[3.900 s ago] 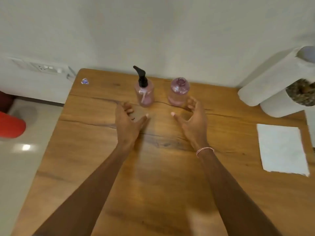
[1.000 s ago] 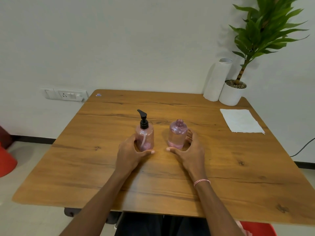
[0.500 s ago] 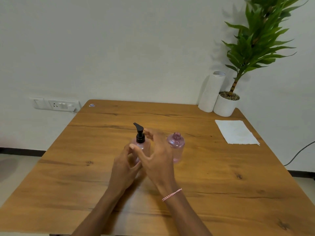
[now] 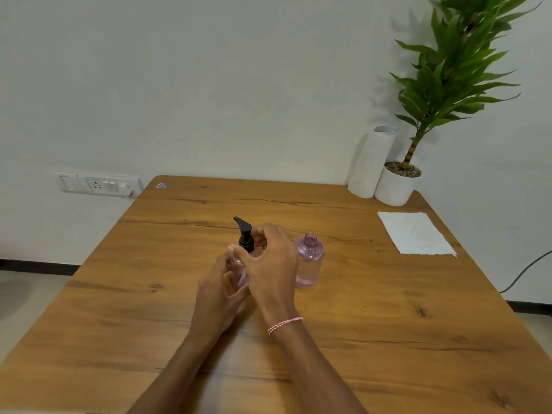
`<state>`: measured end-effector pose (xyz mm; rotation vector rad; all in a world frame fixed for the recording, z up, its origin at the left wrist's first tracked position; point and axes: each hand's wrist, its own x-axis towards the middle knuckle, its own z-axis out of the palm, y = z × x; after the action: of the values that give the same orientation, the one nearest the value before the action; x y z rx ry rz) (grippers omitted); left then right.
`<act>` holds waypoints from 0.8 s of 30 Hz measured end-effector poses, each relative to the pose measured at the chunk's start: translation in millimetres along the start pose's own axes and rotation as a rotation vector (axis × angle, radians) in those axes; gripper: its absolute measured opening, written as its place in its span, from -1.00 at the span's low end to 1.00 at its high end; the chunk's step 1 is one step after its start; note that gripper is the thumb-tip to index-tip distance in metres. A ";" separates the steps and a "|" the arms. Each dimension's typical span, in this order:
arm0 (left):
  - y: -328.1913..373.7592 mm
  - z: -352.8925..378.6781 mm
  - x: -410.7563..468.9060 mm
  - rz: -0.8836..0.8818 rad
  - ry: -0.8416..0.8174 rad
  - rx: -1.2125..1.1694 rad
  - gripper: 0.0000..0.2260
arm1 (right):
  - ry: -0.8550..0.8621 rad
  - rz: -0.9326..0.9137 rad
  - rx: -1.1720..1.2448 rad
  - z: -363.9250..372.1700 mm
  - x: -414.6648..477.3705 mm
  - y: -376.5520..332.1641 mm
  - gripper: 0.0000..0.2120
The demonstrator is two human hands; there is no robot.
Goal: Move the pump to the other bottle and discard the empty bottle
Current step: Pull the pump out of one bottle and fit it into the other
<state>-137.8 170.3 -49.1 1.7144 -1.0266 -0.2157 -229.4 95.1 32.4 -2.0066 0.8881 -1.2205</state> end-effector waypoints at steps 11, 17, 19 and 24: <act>3.3 -1.6 -0.1 -0.008 -0.006 -0.049 -0.38 | 0.020 0.006 0.001 -0.1 1.2 -0.5 -0.68; 3.2 -1.4 0.5 -0.004 -0.003 -0.072 -0.40 | 0.021 -0.004 -0.008 -1.2 2.9 -2.3 -0.69; 1.7 -0.8 0.8 -0.004 -0.001 -0.079 -0.40 | 0.015 -0.009 -0.007 -1.2 3.1 -1.4 -0.69; 2.3 -1.0 0.7 -0.005 -0.004 -0.097 -0.42 | -0.045 -0.029 -0.006 -6.0 6.5 -1.2 -0.79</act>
<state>-138.0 170.4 -46.6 1.6295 -0.9985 -0.2684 -232.3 89.6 38.8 -2.0503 0.8451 -1.1845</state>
